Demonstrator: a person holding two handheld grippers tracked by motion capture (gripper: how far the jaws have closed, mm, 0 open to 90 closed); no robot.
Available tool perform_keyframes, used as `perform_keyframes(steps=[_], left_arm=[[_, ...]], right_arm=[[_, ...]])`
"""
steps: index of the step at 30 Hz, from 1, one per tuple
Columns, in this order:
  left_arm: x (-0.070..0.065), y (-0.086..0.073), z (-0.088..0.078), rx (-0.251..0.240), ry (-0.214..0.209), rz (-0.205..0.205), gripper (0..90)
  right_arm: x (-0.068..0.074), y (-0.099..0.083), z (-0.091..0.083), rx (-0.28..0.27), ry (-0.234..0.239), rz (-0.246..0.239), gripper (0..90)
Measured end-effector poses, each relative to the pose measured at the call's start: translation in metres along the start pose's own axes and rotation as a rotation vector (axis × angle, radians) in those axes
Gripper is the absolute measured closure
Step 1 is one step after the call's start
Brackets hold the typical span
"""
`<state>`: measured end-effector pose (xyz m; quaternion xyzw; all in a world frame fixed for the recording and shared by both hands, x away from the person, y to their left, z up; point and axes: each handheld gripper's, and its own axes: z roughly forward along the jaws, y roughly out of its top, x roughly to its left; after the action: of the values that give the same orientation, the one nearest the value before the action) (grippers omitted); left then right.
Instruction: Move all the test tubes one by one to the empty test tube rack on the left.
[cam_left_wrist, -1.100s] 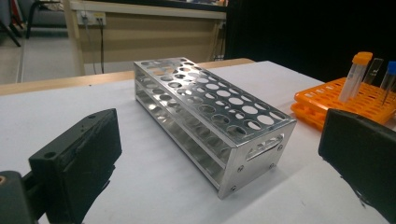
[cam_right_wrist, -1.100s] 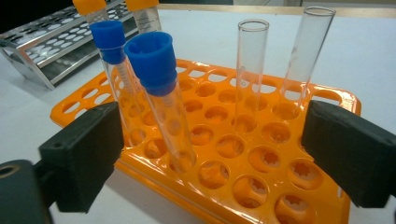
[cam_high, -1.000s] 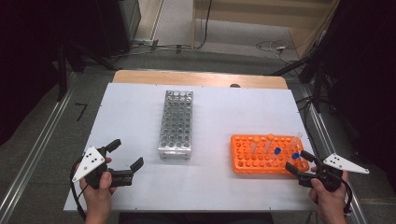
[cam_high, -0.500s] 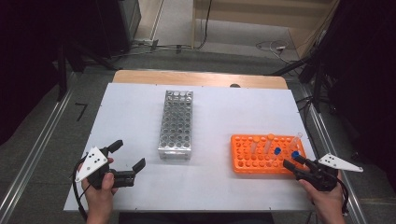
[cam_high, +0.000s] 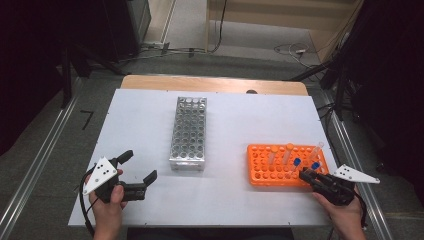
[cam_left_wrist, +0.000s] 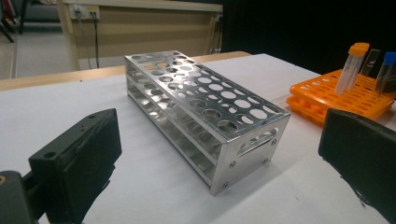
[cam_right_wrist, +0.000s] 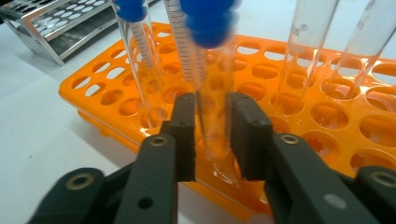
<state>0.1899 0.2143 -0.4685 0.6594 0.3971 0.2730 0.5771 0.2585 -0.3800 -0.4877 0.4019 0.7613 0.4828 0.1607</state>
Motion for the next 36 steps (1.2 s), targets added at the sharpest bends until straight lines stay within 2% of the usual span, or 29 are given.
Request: perform_keyframes(steps=[3, 6, 14, 17, 22, 24, 25, 32, 36], left_arm=[[-0.001, 0.000, 0.001, 0.002, -0.005, 0.001, 0.0], [-0.001, 0.000, 0.001, 0.002, -0.007, 0.002, 0.0], [-0.002, 0.001, 0.000, -0.005, -0.006, -0.001, 0.0], [-0.004, 0.002, 0.000, -0.004, -0.013, 0.002, 0.0], [-0.009, 0.003, 0.002, -0.004, -0.034, 0.007, 0.0], [-0.012, 0.004, 0.002, -0.003, -0.001, 0.017, 0.0], [-0.013, 0.005, 0.002, -0.008, 0.000, 0.017, 0.0], [-0.018, 0.009, 0.005, 0.001, -0.043, 0.015, 0.0], [-0.028, 0.015, 0.011, 0.010, -0.070, 0.022, 0.0]], right_arm=[[0.001, 0.001, 0.000, -0.002, -0.015, -0.006, 74.3], [0.000, 0.002, -0.003, -0.022, 0.000, -0.006, 74.6], [0.006, 0.012, -0.020, -0.050, -0.032, -0.013, 74.8], [0.009, 0.014, -0.027, -0.060, -0.012, -0.013, 74.8], [0.023, 0.017, -0.030, -0.043, 0.024, -0.045, 74.9], [0.029, 0.019, -0.030, -0.041, 0.039, -0.054, 74.9], [0.033, 0.020, -0.029, -0.039, 0.045, -0.060, 74.9], [0.052, 0.027, -0.018, -0.023, 0.108, -0.081, 74.9], [0.063, 0.035, -0.008, -0.013, 0.125, -0.099, 75.0]])
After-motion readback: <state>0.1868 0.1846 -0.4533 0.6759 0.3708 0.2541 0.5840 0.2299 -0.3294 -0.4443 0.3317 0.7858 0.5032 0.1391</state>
